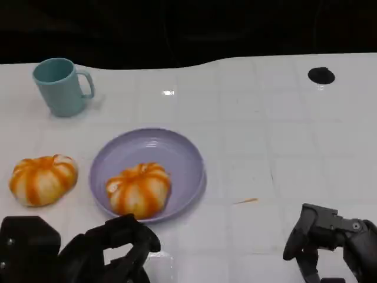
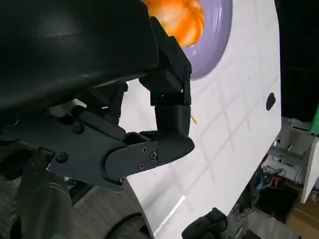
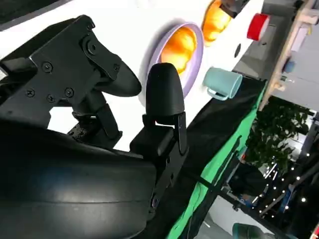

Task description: Grasp the bread from the table and place it into the plate.

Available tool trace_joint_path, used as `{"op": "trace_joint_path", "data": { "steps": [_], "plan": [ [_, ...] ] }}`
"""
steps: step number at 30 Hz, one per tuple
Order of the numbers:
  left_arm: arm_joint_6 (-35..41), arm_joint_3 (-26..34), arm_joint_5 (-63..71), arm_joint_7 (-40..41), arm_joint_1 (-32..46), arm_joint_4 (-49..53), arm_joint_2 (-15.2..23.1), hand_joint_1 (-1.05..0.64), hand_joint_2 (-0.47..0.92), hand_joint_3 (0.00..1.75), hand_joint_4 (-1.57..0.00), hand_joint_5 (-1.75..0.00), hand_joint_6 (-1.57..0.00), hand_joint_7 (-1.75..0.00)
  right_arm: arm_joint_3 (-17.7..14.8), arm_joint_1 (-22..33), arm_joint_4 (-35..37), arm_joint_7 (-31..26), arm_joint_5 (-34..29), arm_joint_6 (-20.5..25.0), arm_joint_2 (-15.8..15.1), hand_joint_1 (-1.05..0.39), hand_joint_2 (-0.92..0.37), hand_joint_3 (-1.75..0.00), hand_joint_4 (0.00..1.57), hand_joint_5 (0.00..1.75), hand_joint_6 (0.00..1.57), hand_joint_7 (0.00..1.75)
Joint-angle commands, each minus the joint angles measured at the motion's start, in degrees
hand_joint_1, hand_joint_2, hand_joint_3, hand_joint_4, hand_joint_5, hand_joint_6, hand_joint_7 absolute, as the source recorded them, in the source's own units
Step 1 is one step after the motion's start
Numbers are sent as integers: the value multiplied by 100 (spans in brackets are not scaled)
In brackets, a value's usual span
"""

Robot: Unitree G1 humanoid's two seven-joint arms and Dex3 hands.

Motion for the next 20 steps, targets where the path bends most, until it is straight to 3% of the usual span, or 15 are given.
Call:
{"op": "trace_joint_path", "data": {
  "steps": [1, 20],
  "plan": [
    [-100, 101, -55, -78, 42, 3, 61, -44, 84, 65, -71, -175, -64, -146, -40, 16, 14, -71, -78, 133, -28, -7, -45, -134, 92, 175, 70, 159],
    [-284, 148, -18, -175, 7, 147, 78, -45, 84, 64, -70, -175, -64, -146, 30, -53, -3, -12, -125, 285, 13, -8, -41, -135, 93, 175, 71, 155]
  ]
}}
